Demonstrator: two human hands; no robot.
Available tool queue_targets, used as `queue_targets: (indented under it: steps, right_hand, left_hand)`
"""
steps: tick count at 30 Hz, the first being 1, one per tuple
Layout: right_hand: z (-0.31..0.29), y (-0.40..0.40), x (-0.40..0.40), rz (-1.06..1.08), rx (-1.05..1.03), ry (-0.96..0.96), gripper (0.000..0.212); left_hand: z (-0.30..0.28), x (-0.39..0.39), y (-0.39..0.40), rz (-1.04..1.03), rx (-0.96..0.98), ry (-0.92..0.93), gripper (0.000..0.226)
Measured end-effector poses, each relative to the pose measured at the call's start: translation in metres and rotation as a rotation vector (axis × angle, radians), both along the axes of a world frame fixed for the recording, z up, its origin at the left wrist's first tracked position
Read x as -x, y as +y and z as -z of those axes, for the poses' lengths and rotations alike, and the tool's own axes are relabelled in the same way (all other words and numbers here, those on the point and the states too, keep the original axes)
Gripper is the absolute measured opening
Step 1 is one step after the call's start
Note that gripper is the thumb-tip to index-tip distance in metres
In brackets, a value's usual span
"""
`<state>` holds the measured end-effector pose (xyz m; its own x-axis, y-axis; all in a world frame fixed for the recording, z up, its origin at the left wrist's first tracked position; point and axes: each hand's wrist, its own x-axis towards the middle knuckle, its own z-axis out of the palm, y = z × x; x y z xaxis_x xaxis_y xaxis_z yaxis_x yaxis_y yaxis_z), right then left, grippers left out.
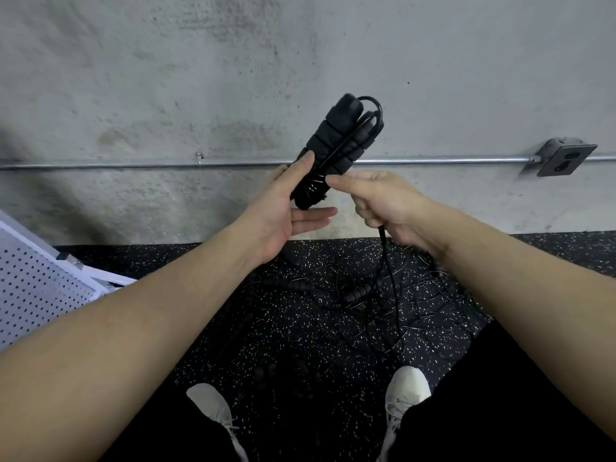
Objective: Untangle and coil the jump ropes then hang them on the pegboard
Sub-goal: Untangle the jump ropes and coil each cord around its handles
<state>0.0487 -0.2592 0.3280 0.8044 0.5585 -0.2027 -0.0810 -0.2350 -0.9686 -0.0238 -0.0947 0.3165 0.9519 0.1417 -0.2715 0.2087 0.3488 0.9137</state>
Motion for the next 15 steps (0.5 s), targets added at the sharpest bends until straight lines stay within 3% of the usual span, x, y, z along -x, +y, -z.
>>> queue_targets:
  steps: [2, 6, 10, 15]
  right_hand:
    - [0.000, 0.001, 0.001, -0.012, 0.021, -0.024, 0.033]
    - [0.003, 0.005, 0.001, -0.012, 0.076, -0.083, 0.020]
    - [0.004, 0.003, -0.003, -0.018, 0.147, -0.114, 0.046]
    - [0.006, -0.008, -0.010, -0.240, -0.039, 0.034, 0.030]
  left_hand:
    - [-0.001, -0.001, 0.002, -0.007, -0.023, 0.007, 0.057]
    - [-0.003, -0.002, 0.000, -0.068, 0.116, -0.022, 0.040]
    - [-0.007, -0.006, 0.007, -0.203, 0.221, -0.018, 0.031]
    - [-0.016, -0.007, 0.025, -0.266, 0.362, 0.046, 0.033]
